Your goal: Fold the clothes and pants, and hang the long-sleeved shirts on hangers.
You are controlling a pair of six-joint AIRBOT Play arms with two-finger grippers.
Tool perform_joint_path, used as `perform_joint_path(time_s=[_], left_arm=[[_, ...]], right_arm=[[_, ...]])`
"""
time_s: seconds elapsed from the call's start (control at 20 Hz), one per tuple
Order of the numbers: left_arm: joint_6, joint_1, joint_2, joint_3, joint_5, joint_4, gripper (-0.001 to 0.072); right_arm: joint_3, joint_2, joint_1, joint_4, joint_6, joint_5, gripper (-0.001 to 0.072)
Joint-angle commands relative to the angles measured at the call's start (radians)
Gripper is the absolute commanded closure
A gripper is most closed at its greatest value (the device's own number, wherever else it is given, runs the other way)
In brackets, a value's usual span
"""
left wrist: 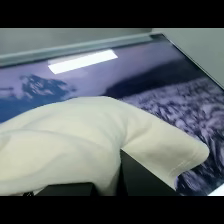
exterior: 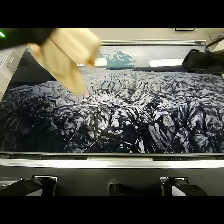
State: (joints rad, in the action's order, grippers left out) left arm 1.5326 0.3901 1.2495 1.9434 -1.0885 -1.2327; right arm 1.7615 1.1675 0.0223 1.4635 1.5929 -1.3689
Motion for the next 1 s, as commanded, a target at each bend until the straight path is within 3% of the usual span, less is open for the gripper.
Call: perform_joint_path(time_s=[0.0,0.25,0.4,0.45,0.5,0.55,0.75,0.95], left_arm=[[0.058,0.193,0.003,-0.119,-0.095,-0.011,0.0682],[0.058,0.366,0.221,-0.419,0.096,-0.001,0.0682],[0.072,0.441,0.437,-0.399,0.170,0.163,0.0681],[0.050,0.453,0.486,-0.372,0.166,0.241,0.0598],[0.047,0.452,0.510,-0.340,0.153,0.305,0.0215],[0.045,0.436,0.514,-0.301,0.121,0.331,-0.0006],[0.051,0.211,0.437,-0.155,-0.146,0.161,-0.0004],[0.048,-0.072,0.369,-0.230,-0.486,0.078,-0.0001]], right_arm=[[0.002,-0.080,-0.001,0.035,0.000,-0.113,0.0040],[-0.004,-0.060,-0.001,0.044,0.000,-0.276,0.0040],[-0.008,-0.024,-0.001,0.041,0.023,-0.299,0.0040],[-0.008,-0.003,-0.001,0.041,0.027,-0.315,0.0041],[-0.008,0.020,-0.001,0.041,0.026,-0.335,0.0041],[-0.010,0.047,-0.001,0.041,0.026,-0.350,0.0041],[-0.113,0.159,-0.001,-0.019,0.026,-0.369,0.0042],[-0.473,0.178,-0.001,-0.105,-0.019,-0.271,0.0042]])
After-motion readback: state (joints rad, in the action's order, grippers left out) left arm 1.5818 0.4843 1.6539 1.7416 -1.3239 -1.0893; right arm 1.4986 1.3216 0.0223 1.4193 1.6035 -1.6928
